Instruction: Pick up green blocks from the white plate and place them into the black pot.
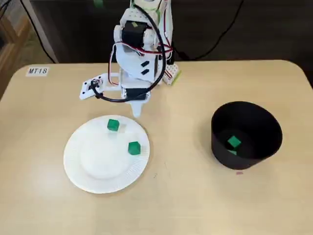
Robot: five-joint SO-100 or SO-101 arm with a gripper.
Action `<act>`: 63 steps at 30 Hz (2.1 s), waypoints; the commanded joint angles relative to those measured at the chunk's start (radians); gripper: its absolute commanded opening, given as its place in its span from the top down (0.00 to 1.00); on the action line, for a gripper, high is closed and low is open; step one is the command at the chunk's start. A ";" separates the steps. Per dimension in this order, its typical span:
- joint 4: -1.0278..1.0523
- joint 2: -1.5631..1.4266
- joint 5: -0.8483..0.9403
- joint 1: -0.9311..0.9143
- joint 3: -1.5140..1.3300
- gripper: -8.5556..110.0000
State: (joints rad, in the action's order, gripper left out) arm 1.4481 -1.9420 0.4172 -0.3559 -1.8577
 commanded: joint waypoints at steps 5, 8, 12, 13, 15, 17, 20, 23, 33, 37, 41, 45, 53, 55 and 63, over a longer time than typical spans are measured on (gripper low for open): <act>0.101 0.049 0.028 -0.120 0.069 0.90; 0.109 -0.011 0.057 -0.121 0.058 0.60; 0.149 0.044 0.044 -0.153 0.057 0.53; 0.156 0.078 0.049 -0.164 0.060 0.52; 0.163 0.153 0.064 -0.184 0.075 0.52; 0.163 0.233 0.084 -0.206 0.104 0.53; 0.170 0.334 0.110 -0.239 0.195 0.54; 0.172 0.385 0.114 -0.262 0.259 0.55; 0.115 0.485 0.069 -0.261 0.238 0.60; 0.064 0.472 0.031 -0.258 0.216 0.62; 0.049 0.486 0.003 -0.252 0.216 0.63; 0.044 0.522 -0.003 -0.235 0.216 0.64; 0.034 0.565 -0.014 -0.222 0.215 0.72; 0.014 0.583 -0.023 -0.229 0.215 0.81; -0.023 0.620 -0.031 -0.218 0.229 0.95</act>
State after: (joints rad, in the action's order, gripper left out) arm 1.4358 -1.3177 0.3850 -0.5783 -1.6414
